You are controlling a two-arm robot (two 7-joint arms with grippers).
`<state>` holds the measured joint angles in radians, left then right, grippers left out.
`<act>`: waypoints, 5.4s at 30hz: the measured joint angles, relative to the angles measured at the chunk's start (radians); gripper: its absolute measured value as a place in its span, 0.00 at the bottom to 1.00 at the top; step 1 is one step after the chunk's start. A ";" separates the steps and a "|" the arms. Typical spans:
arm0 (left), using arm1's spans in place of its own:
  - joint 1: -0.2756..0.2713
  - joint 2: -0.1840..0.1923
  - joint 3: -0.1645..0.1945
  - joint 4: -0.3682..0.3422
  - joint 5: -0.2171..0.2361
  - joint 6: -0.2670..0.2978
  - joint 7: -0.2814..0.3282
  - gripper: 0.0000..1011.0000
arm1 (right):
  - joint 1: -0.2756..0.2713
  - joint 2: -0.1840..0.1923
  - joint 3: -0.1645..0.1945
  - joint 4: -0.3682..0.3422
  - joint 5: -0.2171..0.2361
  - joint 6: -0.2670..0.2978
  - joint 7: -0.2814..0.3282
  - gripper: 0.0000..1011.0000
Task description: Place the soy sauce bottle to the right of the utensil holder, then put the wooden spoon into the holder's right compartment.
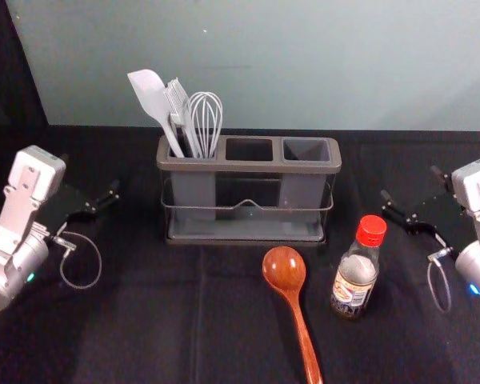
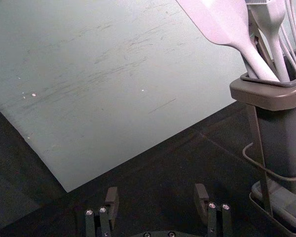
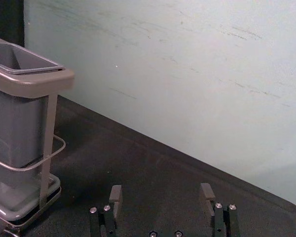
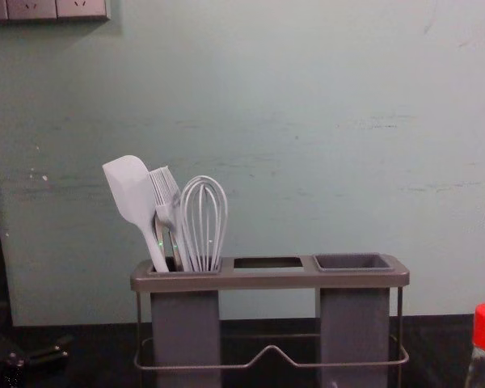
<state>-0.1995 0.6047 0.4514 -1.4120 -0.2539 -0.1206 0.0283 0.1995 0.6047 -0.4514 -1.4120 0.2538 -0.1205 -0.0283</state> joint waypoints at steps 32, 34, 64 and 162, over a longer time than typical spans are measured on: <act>0.000 0.000 0.000 0.000 0.000 0.000 0.000 0.99 | 0.000 0.000 0.000 0.000 0.000 0.000 0.000 0.99; 0.000 0.000 0.000 0.000 0.000 0.000 0.000 0.99 | 0.000 0.000 0.000 0.000 0.000 0.000 0.000 0.99; 0.000 0.000 0.000 0.000 0.000 0.000 0.000 0.99 | -0.231 0.094 0.123 -0.211 0.044 -0.061 0.048 0.99; 0.000 0.000 0.000 0.000 0.000 0.000 0.000 0.99 | -0.326 0.007 0.275 -0.370 0.251 0.003 0.503 0.39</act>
<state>-0.1996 0.6047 0.4514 -1.4120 -0.2539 -0.1205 0.0283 -0.1270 0.6119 -0.1760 -1.7822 0.5047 -0.1174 0.4747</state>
